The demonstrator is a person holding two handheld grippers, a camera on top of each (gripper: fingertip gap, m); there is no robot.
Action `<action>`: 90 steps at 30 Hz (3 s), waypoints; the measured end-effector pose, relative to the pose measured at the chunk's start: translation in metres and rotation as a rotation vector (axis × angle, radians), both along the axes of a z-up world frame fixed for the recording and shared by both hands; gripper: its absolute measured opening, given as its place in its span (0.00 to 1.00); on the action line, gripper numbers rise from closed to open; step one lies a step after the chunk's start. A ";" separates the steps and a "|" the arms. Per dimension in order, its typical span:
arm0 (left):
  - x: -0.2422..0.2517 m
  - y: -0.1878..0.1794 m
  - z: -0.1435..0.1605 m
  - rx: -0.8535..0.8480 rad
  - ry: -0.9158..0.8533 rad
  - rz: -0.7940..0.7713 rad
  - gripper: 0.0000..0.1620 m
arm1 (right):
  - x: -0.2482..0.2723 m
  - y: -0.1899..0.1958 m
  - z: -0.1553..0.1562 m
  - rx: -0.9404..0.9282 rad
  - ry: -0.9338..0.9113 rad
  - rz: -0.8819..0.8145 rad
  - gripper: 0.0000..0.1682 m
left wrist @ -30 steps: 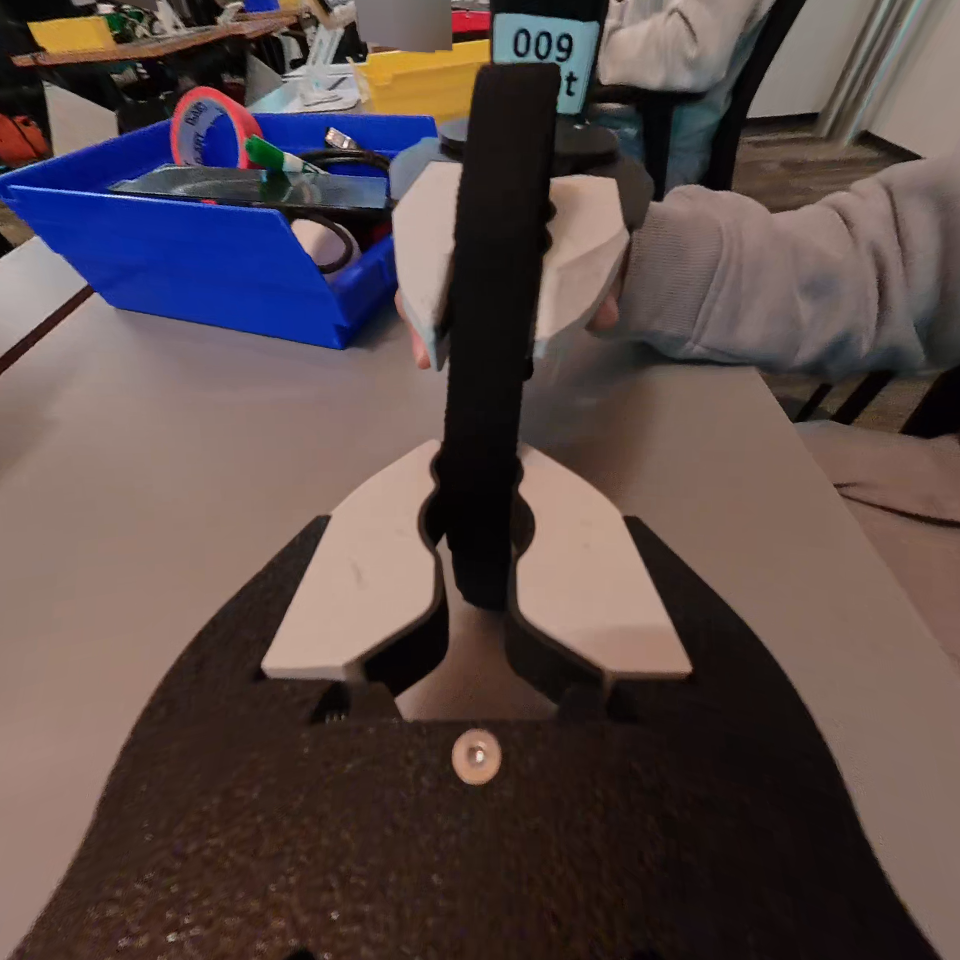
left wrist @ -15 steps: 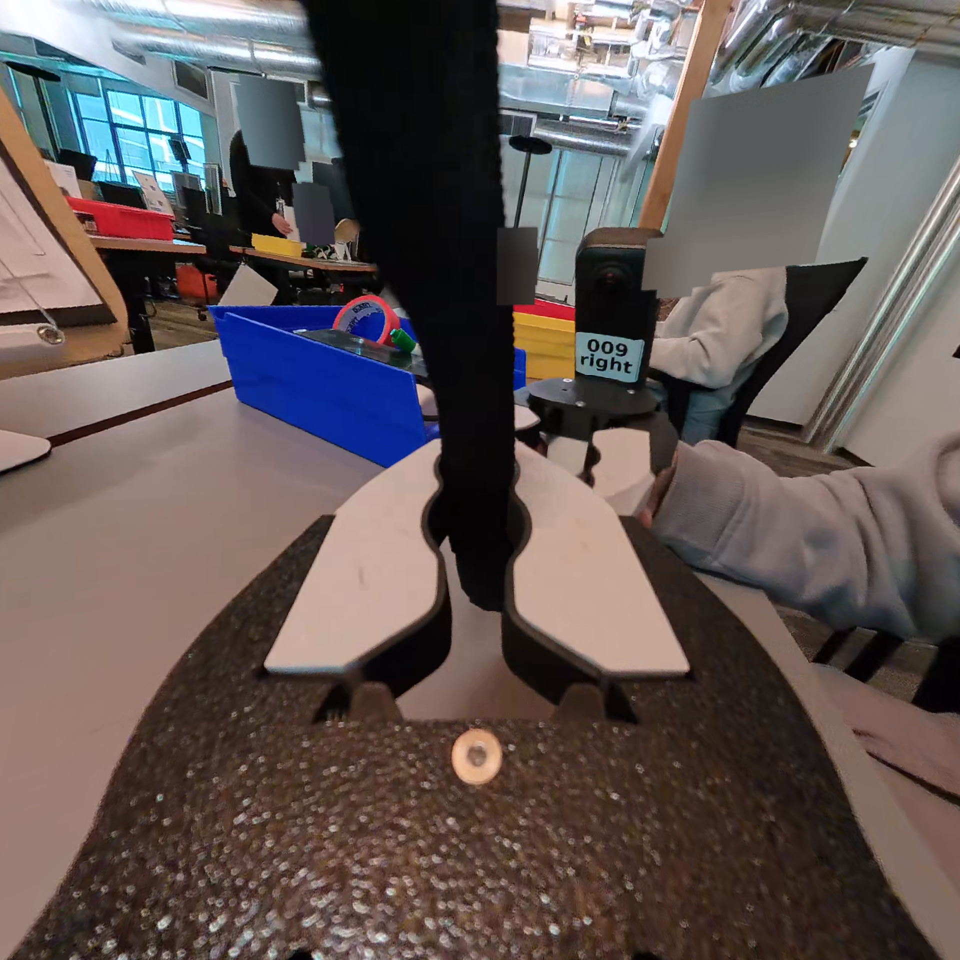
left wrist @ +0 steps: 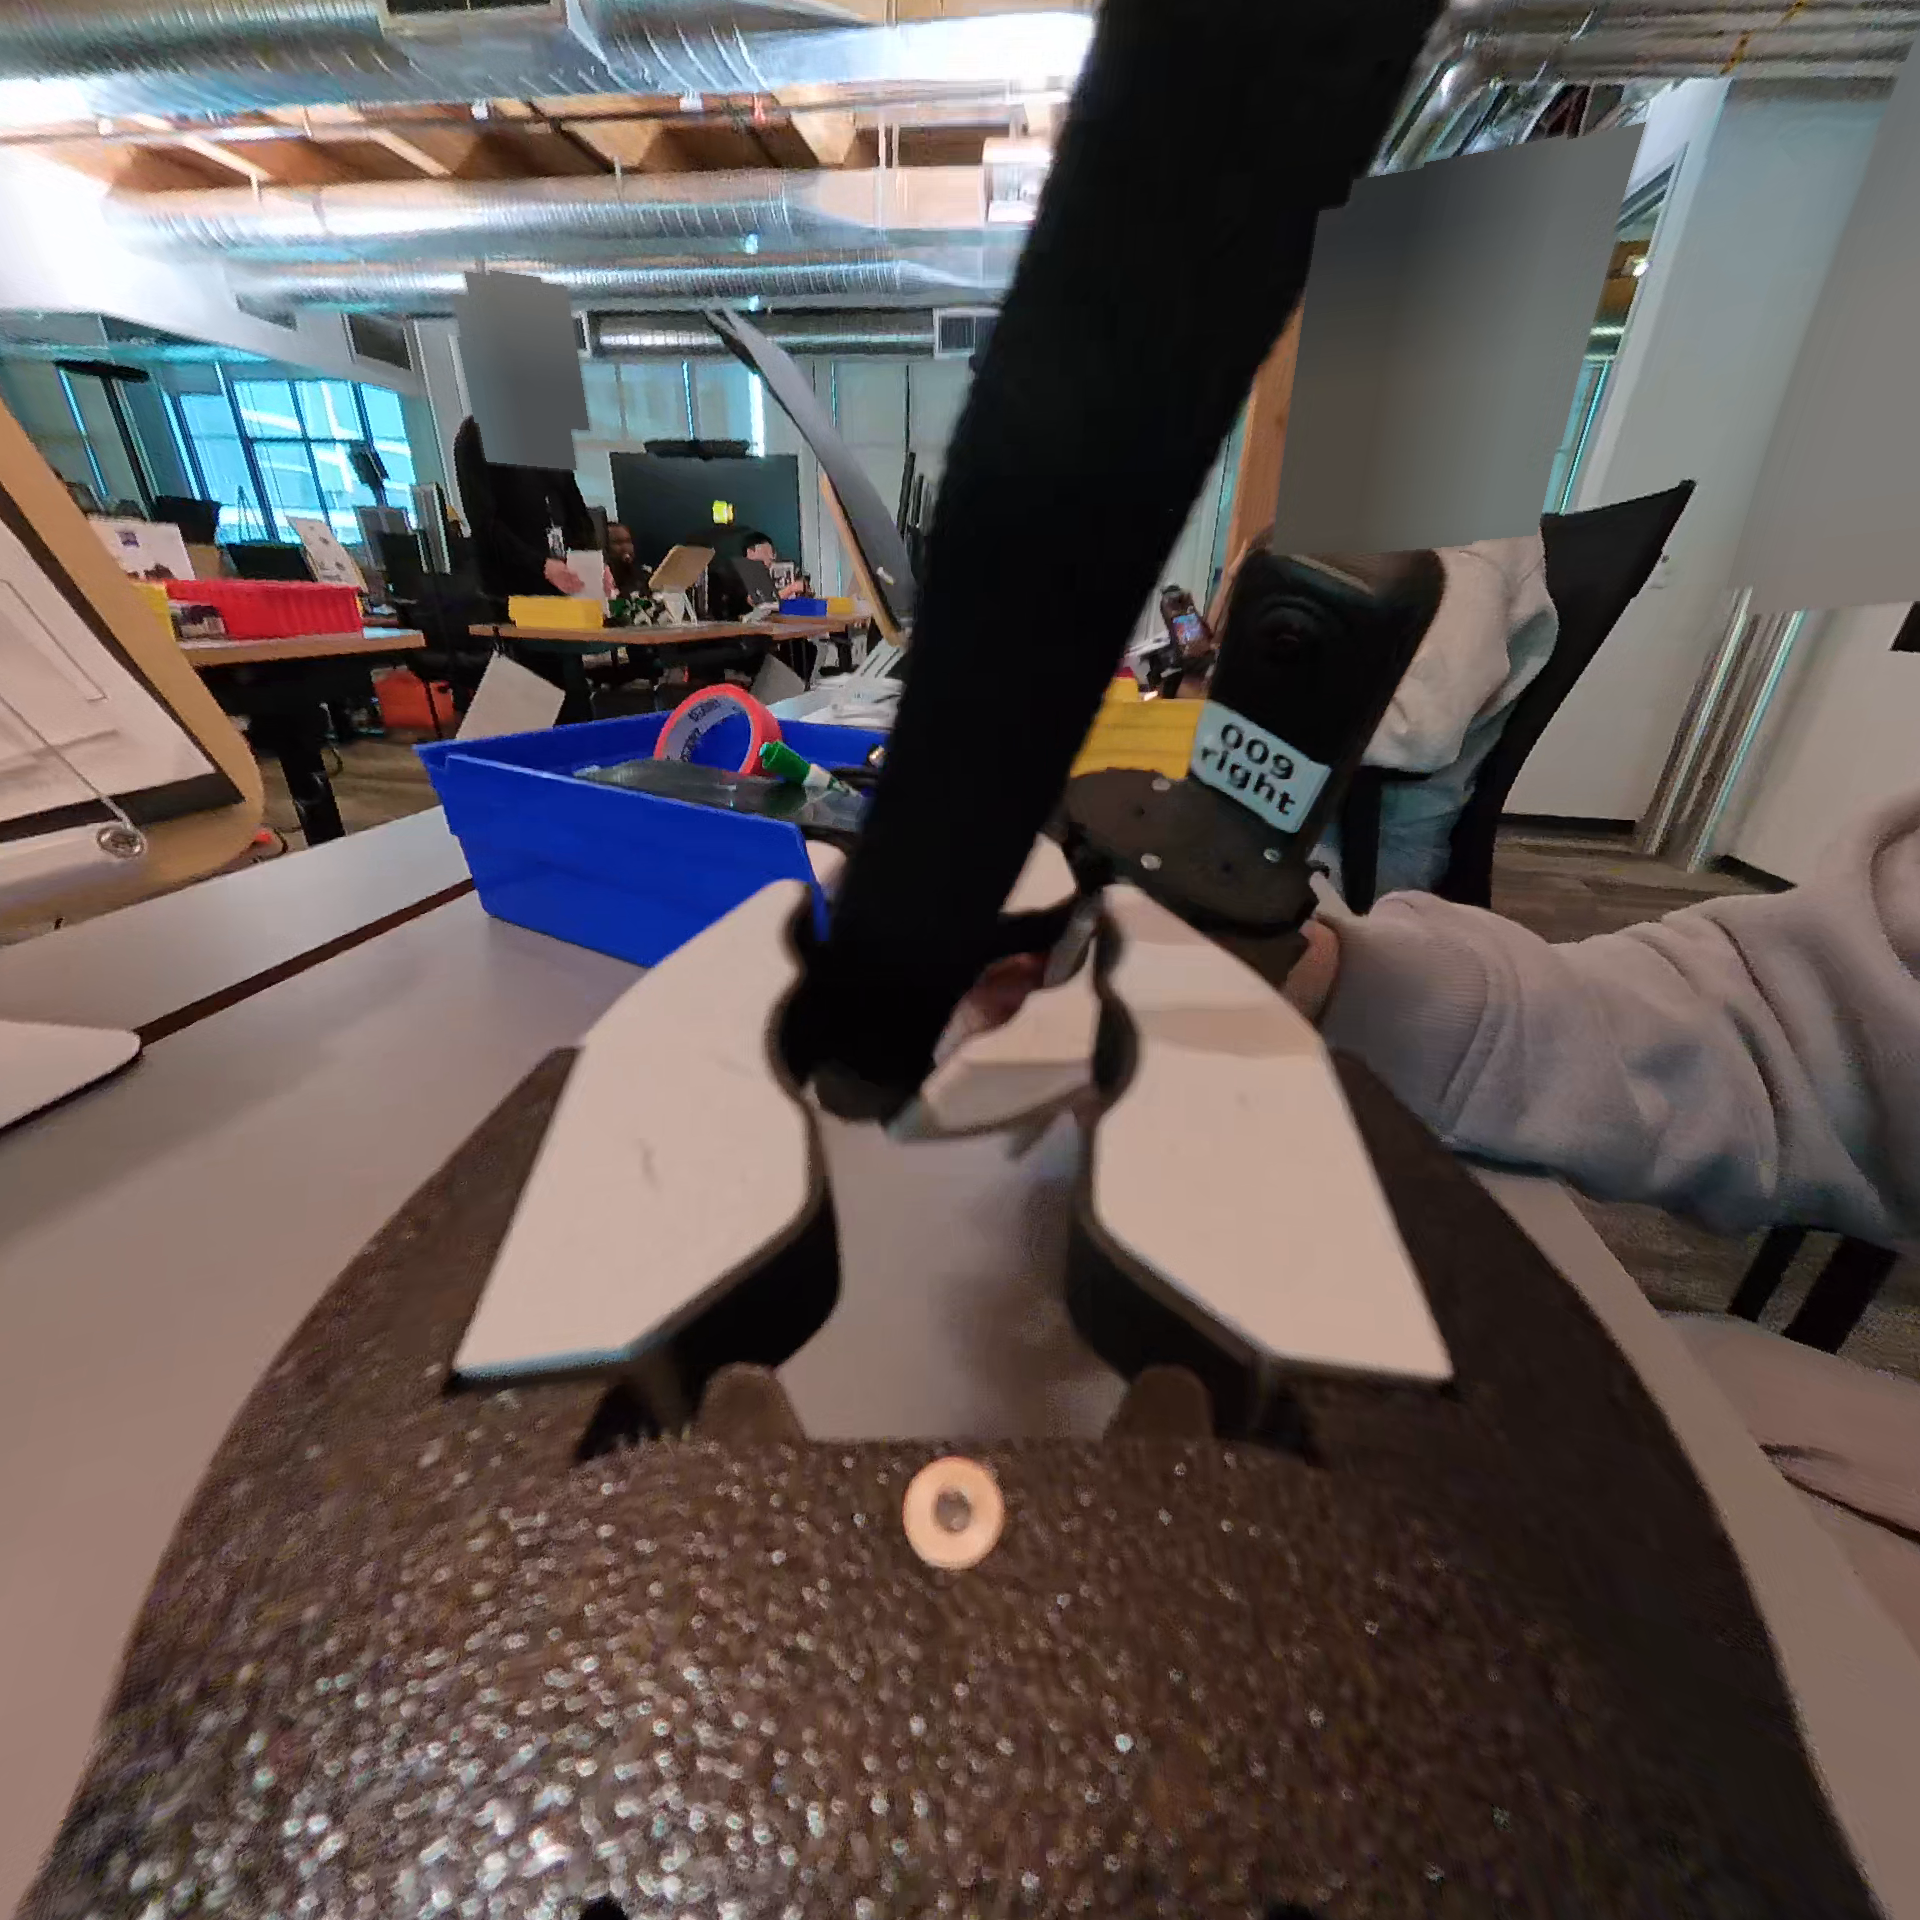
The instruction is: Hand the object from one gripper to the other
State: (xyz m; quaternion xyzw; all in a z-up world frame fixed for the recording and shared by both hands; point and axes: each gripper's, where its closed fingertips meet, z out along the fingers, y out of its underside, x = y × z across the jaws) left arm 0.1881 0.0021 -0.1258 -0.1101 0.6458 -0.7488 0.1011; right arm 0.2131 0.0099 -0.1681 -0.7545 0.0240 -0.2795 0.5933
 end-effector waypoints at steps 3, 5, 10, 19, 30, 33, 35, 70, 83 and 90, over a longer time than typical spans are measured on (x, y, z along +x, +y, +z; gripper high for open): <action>0.011 0.002 -0.012 0.091 0.006 0.063 0.45 | 0.019 -0.018 0.010 -0.014 -0.113 -0.147 0.02; 0.024 0.009 -0.017 0.154 -0.052 0.178 0.45 | 0.028 -0.027 0.008 -0.040 -0.120 -0.207 0.02; 0.043 0.019 -0.028 0.324 -0.180 0.388 0.32 | 0.035 -0.034 0.007 -0.048 -0.098 -0.257 0.02; 0.096 0.091 -0.052 0.814 -0.307 0.997 0.52 | 0.061 -0.067 -0.006 -0.261 -0.171 -0.530 0.02; 0.057 0.014 -0.049 0.952 -0.798 0.778 0.20 | 0.029 -0.018 -0.011 -0.393 -0.342 -0.376 0.02; 0.059 0.019 -0.050 0.953 -0.776 0.786 0.03 | 0.025 -0.014 -0.007 -0.347 -0.358 -0.343 0.03; 0.061 0.025 -0.046 0.854 -0.641 0.789 0.03 | 0.022 -0.015 0.011 -0.177 -0.352 -0.325 0.12; 0.039 0.016 -0.026 0.594 -0.613 0.552 0.39 | 0.038 -0.041 -0.008 -0.064 0.134 -0.222 0.03; 0.031 -0.002 -0.029 0.967 -1.304 0.720 0.42 | -0.004 -0.030 0.030 0.482 0.889 0.323 0.03; 0.009 -0.025 -0.026 0.890 -1.520 0.712 0.38 | -0.010 -0.023 0.037 0.623 1.094 0.434 0.03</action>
